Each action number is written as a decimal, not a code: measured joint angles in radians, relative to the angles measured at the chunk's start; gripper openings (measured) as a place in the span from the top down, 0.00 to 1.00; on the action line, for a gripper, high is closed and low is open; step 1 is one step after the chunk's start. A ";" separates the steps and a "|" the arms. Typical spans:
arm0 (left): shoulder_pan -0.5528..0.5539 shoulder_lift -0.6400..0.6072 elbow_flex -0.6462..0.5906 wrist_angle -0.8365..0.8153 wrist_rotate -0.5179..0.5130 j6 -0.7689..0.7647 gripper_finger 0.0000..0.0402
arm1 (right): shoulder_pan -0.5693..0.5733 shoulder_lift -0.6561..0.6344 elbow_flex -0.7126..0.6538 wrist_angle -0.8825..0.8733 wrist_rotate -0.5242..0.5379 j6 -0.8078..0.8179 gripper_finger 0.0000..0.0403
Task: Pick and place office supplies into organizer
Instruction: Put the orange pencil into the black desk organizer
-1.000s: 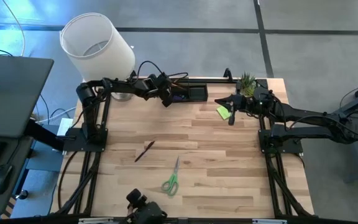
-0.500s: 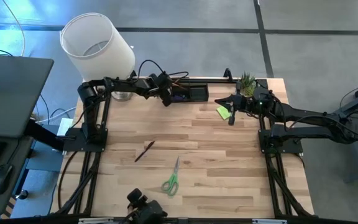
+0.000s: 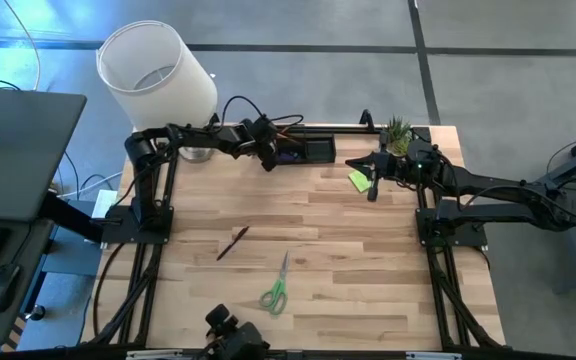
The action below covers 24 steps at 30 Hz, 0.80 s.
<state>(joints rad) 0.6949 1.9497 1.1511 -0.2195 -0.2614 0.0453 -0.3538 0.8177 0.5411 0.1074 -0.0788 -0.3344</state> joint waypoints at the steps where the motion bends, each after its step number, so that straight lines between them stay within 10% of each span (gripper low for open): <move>1: 0.000 0.000 0.000 -0.013 0.000 -0.001 0.67 | 0.000 0.000 0.000 -0.003 0.000 0.000 1.00; 24: -0.009 -0.014 -0.006 0.066 0.080 0.007 0.81 | 0.000 0.000 0.000 -0.022 0.000 -0.015 1.00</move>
<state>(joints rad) 0.6858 1.9358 1.1454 -0.1533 -0.1814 0.0521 -0.3538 0.8177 0.5411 0.0854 -0.0784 -0.3492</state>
